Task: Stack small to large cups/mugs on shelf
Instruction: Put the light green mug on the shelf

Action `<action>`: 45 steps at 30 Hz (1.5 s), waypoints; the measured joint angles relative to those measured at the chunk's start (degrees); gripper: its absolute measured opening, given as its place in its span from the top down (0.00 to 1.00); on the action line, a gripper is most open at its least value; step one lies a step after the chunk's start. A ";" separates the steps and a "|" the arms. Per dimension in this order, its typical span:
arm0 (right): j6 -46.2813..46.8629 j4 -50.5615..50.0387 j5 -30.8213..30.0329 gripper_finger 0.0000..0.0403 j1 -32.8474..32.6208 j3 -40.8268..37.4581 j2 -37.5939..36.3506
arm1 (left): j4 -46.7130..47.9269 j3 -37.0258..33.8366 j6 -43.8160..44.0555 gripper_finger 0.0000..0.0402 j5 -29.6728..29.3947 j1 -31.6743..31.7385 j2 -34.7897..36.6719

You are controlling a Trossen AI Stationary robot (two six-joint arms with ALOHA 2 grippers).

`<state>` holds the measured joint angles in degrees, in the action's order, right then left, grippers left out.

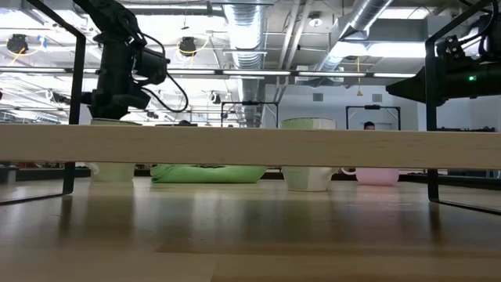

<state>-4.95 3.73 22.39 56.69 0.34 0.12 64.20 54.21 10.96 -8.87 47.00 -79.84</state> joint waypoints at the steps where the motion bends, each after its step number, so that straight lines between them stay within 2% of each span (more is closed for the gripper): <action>1: 0.00 0.00 0.00 0.56 -0.02 0.00 -0.02 | 0.00 -0.04 -0.02 0.93 -0.04 -0.02 -0.02; 10: -0.02 0.01 0.00 0.56 -0.02 0.00 -0.01 | 0.11 -0.10 -0.20 0.96 0.75 -0.08 -0.06; 28: -0.04 0.00 -0.02 0.56 -0.02 0.00 0.00 | -1.01 -0.28 -0.68 0.94 2.56 -0.06 -0.17; 45: -0.09 0.01 -0.01 0.56 -0.01 0.00 -0.01 | -3.00 -0.26 -6.06 0.94 2.63 -0.08 -0.21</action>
<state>-5.04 3.74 22.38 56.68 0.34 0.11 61.20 53.95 4.91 -6.24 46.92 -80.05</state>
